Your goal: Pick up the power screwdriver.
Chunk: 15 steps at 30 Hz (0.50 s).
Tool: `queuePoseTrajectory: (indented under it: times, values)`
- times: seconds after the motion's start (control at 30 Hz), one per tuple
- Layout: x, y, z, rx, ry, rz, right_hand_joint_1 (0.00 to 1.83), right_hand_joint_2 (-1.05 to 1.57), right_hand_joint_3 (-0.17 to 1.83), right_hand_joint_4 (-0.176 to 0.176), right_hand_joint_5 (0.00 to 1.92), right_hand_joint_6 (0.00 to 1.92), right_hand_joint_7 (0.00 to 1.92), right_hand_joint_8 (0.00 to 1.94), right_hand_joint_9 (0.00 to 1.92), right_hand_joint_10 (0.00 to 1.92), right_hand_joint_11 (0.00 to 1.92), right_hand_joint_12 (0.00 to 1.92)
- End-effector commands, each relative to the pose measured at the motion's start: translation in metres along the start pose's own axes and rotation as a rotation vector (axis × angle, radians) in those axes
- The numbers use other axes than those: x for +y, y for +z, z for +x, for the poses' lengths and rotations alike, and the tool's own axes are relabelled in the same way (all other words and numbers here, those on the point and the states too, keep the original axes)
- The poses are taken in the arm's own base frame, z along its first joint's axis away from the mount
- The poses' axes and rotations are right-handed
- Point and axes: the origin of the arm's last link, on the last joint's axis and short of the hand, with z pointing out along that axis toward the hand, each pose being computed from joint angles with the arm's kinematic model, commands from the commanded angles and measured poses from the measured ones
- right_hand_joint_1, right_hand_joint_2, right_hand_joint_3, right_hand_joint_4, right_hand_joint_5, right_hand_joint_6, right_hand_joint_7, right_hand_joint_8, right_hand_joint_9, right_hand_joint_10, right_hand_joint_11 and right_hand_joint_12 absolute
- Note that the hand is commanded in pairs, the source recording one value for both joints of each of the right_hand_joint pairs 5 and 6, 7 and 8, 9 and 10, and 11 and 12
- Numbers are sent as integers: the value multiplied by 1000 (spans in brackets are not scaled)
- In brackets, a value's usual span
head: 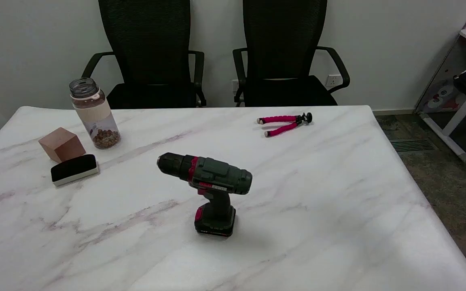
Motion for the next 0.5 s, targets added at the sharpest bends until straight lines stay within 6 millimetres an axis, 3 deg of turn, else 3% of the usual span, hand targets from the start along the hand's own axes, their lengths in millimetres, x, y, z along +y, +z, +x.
queuePoseTrajectory:
  times: [0.03, 0.2, 0.33, 0.5]
  values:
    - [0, 15, 24, -120, -104, -42, 926, 254, 878, -176, 534, 534, 534, 534, 433, 433, 409, 409]
    - [22, 17, 4, -205, -75, -164, 946, 114, 911, -163, 476, 476, 476, 476, 416, 416, 395, 395]
    - [51, 17, -25, -320, -66, -297, 941, -66, 915, -104, 400, 400, 400, 400, 391, 391, 356, 356]
    - [79, 10, -66, -388, 10, -350, 922, -152, 917, -65, 334, 334, 334, 334, 392, 392, 361, 361]
